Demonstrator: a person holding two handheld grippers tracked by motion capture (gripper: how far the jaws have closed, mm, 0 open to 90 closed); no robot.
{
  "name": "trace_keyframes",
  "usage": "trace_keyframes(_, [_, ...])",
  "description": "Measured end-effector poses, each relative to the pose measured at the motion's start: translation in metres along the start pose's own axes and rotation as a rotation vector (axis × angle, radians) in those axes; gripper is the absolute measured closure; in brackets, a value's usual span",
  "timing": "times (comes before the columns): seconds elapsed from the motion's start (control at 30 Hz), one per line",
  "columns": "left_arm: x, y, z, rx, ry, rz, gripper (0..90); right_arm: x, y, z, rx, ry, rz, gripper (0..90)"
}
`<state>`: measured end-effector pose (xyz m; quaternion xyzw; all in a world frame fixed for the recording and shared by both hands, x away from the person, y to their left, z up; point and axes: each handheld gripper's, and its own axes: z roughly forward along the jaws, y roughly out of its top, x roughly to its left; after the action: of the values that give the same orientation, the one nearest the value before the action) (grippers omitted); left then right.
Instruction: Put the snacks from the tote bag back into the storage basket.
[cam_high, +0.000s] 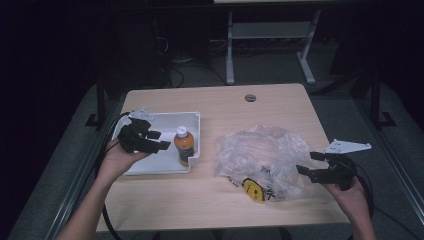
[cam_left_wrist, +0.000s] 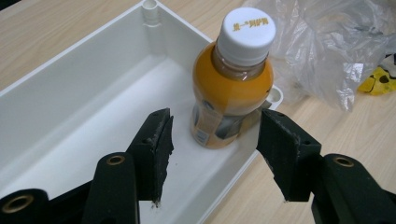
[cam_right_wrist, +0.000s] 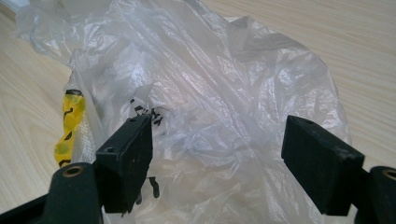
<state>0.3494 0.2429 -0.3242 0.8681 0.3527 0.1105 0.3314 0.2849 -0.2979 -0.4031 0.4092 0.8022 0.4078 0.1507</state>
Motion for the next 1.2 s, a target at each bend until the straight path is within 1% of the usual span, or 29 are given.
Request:
trace_keyframes(0.03, [0.000, -0.001, 0.000, -0.006, -0.003, -0.007, 44.3, 0.000, 0.000, 0.000, 0.001, 0.000, 0.000, 24.2])
trace_keyframes(0.2, [0.001, -0.007, 0.001, -0.010, -0.005, -0.008, 44.3, 0.000, -0.001, 0.000, 0.006, -0.001, -0.001, 24.2])
trace_keyframes(0.3, [0.003, -0.015, 0.004, -0.019, -0.015, -0.033, 44.3, 0.000, -0.001, 0.000, 0.009, -0.002, 0.007, 24.2])
trace_keyframes(0.33, [0.003, -0.015, 0.004, -0.019, -0.015, -0.033, 44.3, 0.000, -0.001, 0.000, 0.009, -0.002, 0.007, 24.2])
trace_keyframes(0.37, [0.004, -0.019, 0.006, -0.026, -0.020, -0.044, 44.2, 0.000, -0.002, 0.000, 0.007, -0.003, 0.011, 24.2])
trace_keyframes(0.43, [0.004, -0.021, 0.007, -0.022, -0.019, -0.044, 44.3, -0.001, -0.002, 0.000, 0.010, -0.003, 0.010, 24.2])
trace_keyframes(0.53, [0.004, -0.027, 0.011, -0.028, -0.020, -0.055, 44.3, -0.001, -0.002, 0.000, 0.010, -0.003, 0.010, 24.2])
trace_keyframes(0.67, [0.004, -0.031, 0.013, -0.022, -0.015, -0.048, 44.2, -0.002, -0.002, 0.000, 0.007, -0.004, 0.007, 24.2])
trace_keyframes(0.73, [0.004, -0.035, 0.015, -0.027, -0.014, -0.055, 44.2, -0.002, -0.002, 0.000, 0.005, -0.005, 0.009, 24.2])
trace_keyframes(0.93, [0.004, -0.044, 0.018, -0.029, -0.009, -0.055, 43.9, -0.004, -0.004, 0.000, 0.008, -0.006, 0.015, 24.2])
trace_keyframes(1.1, [0.004, -0.051, 0.020, -0.036, -0.007, -0.065, 43.6, -0.006, -0.005, -0.001, 0.006, -0.006, 0.021, 24.2])
trace_keyframes(1.2, [0.004, -0.053, 0.021, -0.037, -0.004, -0.063, 43.6, -0.006, -0.006, -0.001, 0.005, -0.007, 0.024, 24.2])
